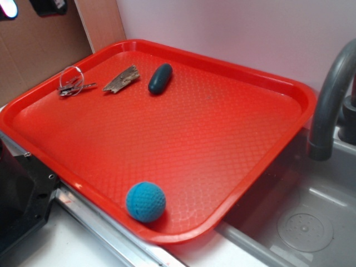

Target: Grab the silver keys.

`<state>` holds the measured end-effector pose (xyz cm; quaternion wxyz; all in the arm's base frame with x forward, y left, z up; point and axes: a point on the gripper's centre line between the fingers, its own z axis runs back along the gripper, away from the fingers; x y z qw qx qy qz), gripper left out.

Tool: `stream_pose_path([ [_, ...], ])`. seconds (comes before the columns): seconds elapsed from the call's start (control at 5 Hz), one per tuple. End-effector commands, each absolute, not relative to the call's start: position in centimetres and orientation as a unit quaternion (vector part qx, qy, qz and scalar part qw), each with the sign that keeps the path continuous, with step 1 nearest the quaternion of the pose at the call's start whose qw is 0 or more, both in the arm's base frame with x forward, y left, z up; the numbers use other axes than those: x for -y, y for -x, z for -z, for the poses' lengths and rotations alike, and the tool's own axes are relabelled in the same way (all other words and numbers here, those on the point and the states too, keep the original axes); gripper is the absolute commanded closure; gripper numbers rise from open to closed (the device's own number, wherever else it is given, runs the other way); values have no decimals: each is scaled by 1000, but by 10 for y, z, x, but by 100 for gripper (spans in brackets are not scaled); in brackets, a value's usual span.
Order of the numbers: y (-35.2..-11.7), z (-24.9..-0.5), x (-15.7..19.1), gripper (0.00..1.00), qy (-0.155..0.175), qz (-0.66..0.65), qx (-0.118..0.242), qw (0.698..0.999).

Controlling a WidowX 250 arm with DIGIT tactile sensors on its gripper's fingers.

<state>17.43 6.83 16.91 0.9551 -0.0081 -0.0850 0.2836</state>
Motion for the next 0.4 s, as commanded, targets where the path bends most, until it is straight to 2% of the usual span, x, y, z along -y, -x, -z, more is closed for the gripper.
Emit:
stream_pose_path([
  [0.0, -192, -163, -72, 0, 22, -349, 77, 934],
  [0.2, -192, -155, -73, 0, 17, -352, 72, 933],
])
